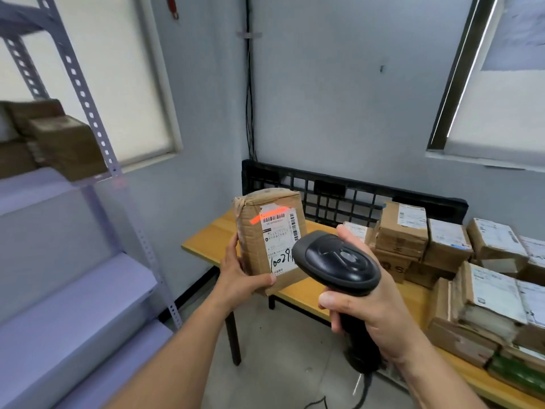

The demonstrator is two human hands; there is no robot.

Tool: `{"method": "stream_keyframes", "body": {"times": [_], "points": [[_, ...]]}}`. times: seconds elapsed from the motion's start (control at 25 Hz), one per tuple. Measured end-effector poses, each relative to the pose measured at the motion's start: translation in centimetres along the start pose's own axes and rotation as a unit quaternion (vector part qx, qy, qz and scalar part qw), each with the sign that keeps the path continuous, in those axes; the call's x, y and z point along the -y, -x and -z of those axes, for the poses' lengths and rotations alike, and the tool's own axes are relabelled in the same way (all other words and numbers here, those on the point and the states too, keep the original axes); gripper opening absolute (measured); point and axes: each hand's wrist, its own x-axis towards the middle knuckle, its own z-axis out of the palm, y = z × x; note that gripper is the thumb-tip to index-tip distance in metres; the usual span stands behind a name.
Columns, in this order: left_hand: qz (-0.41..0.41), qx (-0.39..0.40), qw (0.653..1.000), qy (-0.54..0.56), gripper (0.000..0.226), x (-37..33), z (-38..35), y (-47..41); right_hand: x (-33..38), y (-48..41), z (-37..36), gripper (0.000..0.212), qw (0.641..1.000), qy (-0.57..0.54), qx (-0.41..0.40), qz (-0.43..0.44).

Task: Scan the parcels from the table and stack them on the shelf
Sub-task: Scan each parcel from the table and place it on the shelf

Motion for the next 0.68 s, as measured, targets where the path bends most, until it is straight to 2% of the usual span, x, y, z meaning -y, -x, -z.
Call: {"method": "stream_keyframes", "body": {"times": [0.24, 0.68], "points": [[0.041, -0.042, 0.998, 0.01, 0.129, 2.3, 8.6, 2.7, 0.7, -0.6, -8.2, 0.111, 1.0, -0.016, 0.026, 0.005], [0.063, -0.137, 0.988, 0.018, 0.134, 6.6, 28.5, 11.8, 1.4, -0.9, -27.3, 0.106, 0.994, -0.03, 0.101, 0.012]]}}
